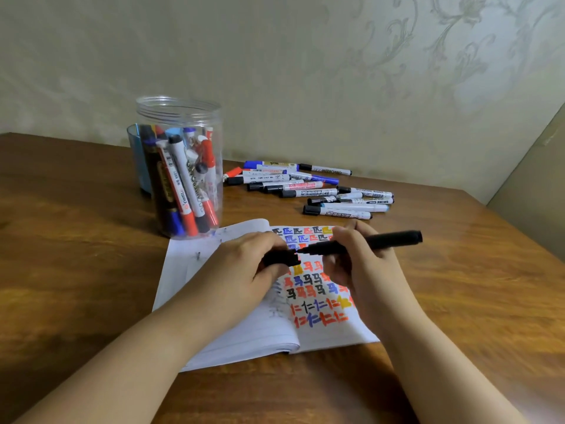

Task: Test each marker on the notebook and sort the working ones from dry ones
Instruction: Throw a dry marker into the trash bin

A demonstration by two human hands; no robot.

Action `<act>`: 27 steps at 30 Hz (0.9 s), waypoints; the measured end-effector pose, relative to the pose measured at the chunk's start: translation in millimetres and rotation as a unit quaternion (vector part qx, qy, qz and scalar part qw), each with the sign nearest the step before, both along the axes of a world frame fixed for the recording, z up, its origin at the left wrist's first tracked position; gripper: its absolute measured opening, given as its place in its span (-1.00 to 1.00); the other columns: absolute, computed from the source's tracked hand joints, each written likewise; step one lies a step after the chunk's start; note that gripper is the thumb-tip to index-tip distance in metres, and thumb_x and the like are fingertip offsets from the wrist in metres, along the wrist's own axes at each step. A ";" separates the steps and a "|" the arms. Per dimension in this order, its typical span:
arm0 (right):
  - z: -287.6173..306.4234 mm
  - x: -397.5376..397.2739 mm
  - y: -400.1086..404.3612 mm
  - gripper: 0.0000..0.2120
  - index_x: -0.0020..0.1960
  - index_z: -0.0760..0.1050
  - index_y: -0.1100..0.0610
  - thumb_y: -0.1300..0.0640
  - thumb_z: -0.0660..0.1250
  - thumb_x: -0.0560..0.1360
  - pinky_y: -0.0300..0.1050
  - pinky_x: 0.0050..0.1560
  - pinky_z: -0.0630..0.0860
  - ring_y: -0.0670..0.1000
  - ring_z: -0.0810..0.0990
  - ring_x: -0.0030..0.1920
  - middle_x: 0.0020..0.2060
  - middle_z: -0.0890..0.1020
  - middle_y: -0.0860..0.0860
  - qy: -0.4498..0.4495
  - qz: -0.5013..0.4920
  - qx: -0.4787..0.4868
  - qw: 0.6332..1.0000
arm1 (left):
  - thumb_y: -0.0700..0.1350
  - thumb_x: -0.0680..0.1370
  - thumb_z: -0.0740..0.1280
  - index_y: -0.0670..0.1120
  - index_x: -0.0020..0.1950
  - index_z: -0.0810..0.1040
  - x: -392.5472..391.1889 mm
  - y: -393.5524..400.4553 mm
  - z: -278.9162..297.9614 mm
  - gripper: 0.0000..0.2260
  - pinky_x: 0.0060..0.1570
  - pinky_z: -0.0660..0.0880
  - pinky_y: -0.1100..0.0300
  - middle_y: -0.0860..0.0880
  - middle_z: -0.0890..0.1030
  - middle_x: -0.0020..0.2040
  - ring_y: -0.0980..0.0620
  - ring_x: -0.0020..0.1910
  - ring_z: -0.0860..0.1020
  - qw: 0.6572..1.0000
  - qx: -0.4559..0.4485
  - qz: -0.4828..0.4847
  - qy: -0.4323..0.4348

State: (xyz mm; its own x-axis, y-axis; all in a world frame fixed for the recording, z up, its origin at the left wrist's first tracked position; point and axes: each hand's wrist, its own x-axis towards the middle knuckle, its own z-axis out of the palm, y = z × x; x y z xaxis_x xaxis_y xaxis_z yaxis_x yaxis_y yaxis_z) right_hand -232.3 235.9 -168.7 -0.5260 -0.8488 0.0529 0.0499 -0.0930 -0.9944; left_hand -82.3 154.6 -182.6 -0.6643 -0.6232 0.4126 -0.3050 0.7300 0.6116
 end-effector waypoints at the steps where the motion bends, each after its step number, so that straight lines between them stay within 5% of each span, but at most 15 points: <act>1: -1.4 0.9 -0.1 -0.78 -0.28 0.38 0.15 0.19 0.25 0.54 -0.29 -0.41 0.35 -0.08 0.42 -0.45 -0.49 0.48 0.05 0.012 0.010 -0.001 1.000 | -0.13 0.50 0.33 0.02 0.08 0.53 -0.2 1.8 0.4 -0.83 -0.11 0.31 0.59 0.24 0.49 -0.11 0.46 -0.14 0.40 1.000 -0.002 -0.006 0.001; 6: -9.1 2.3 -1.0 -0.75 -0.33 0.37 0.10 0.15 0.35 0.47 -0.21 -0.37 0.28 -0.12 0.29 -0.47 -0.55 0.36 -0.11 0.096 0.029 -0.014 0.995 | -0.13 0.50 0.33 0.01 0.11 0.54 -0.6 7.1 0.4 -0.81 -0.09 0.31 0.59 0.18 0.53 -0.05 0.51 -0.11 0.39 0.999 -0.021 -0.023 0.009; 11: -9.9 2.5 -1.2 -0.69 -0.40 0.38 0.08 0.23 0.32 0.49 -0.29 -0.48 0.24 -0.12 0.26 -0.55 -0.59 0.33 -0.07 0.019 0.062 -0.043 0.997 | -0.10 0.49 0.34 0.00 0.09 0.56 0.9 9.3 2.9 -0.82 -0.08 0.35 0.51 0.17 0.55 -0.08 0.34 -0.02 0.44 1.000 -0.013 -0.019 0.017; 18: -15.4 10.7 -2.0 -0.67 -0.36 0.26 0.10 0.27 0.26 0.52 -0.27 -0.52 0.18 -0.08 0.17 -0.55 -0.58 0.25 -0.03 -0.049 0.052 -0.064 0.995 | -0.10 0.47 0.37 -0.02 0.05 0.60 0.3 14.8 5.0 -0.83 -0.12 0.36 0.56 0.30 0.48 -0.21 0.38 0.03 0.39 0.999 0.024 -0.019 0.038; 27: -17.7 18.2 -1.1 -0.69 -0.34 0.25 0.15 0.29 0.26 0.52 -0.28 -0.51 0.24 -0.11 0.24 -0.55 -0.56 0.29 -0.04 -0.013 0.029 -0.073 0.997 | -0.14 0.47 0.38 0.02 0.04 0.61 0.2 14.9 1.1 -0.83 -0.11 0.37 0.51 0.30 0.50 -0.21 0.39 0.00 0.41 0.999 0.029 -0.023 0.031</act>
State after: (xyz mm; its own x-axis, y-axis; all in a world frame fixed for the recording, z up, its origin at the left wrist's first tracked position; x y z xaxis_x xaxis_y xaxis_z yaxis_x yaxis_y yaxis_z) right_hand -214.2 234.8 -186.4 -0.4789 -0.8623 0.1647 0.0861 -0.2328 -0.9687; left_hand -82.1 169.5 -181.5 -0.6663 -0.6174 0.4181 -0.2323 0.7047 0.6704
